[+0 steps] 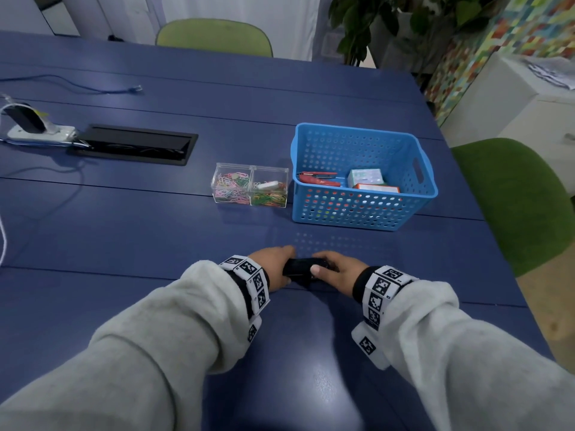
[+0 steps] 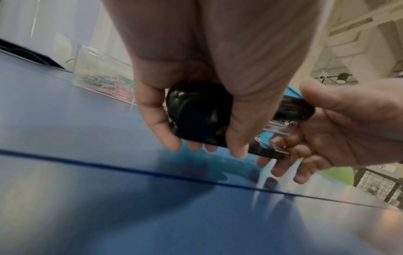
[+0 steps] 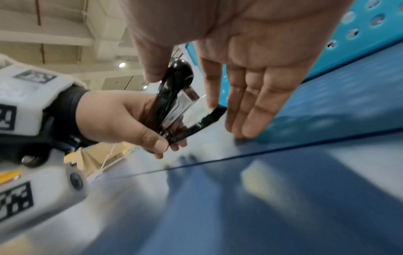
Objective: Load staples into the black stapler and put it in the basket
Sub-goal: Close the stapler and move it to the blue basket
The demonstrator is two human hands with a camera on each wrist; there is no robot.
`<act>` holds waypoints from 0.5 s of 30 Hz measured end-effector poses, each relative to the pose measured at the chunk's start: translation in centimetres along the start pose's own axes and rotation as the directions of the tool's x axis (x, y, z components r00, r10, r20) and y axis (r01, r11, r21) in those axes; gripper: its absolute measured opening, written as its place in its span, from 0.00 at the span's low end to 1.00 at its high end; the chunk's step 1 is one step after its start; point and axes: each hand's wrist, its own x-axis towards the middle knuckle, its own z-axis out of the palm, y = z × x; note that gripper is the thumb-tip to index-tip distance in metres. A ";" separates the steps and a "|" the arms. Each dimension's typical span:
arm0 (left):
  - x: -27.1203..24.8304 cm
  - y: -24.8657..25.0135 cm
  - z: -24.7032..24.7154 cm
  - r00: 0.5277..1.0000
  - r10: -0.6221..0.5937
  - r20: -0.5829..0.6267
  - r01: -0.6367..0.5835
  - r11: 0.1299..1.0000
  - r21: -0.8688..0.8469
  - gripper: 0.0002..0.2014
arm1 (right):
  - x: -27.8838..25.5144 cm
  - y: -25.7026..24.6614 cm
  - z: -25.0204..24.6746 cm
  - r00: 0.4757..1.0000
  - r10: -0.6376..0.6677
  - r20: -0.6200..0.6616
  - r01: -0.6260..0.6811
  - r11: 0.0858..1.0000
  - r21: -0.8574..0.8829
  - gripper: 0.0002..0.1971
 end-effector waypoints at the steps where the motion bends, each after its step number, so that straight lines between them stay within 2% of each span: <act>1: -0.1 0.1 -0.2 1.000 -0.001 0.010 0.001 1.000 -0.017 0.16 | -0.1 -0.1 0.0 1.000 0.024 0.005 -0.024 0.993 0.116 0.13; 3: -0.4 0.3 -0.8 1.000 0.000 0.018 0.000 0.999 -0.042 0.18 | -0.2 -0.5 -0.3 0.996 0.073 0.049 -0.085 0.947 0.311 0.07; 8: -0.6 0.4 -1.9 0.999 -0.007 0.032 0.009 0.997 -0.081 0.34 | -0.5 -0.7 -1.4 0.995 0.071 0.073 -0.098 0.873 0.477 0.09; 10: -0.8 0.3 -2.2 0.999 -0.016 0.031 0.018 0.997 -0.074 0.32 | -0.6 -0.4 -1.6 0.996 0.062 0.059 -0.084 0.857 0.509 0.09; 13: -1.0 0.3 -2.5 0.998 0.008 0.068 -0.005 0.999 -0.037 0.21 | -0.9 0.0 -1.9 0.997 0.042 0.062 -0.068 0.850 0.522 0.08; 15: -1.3 0.2 -2.5 0.996 0.013 0.090 -0.007 0.998 -0.057 0.20 | -1.2 0.1 -2.0 0.997 0.020 0.075 -0.057 0.847 0.528 0.08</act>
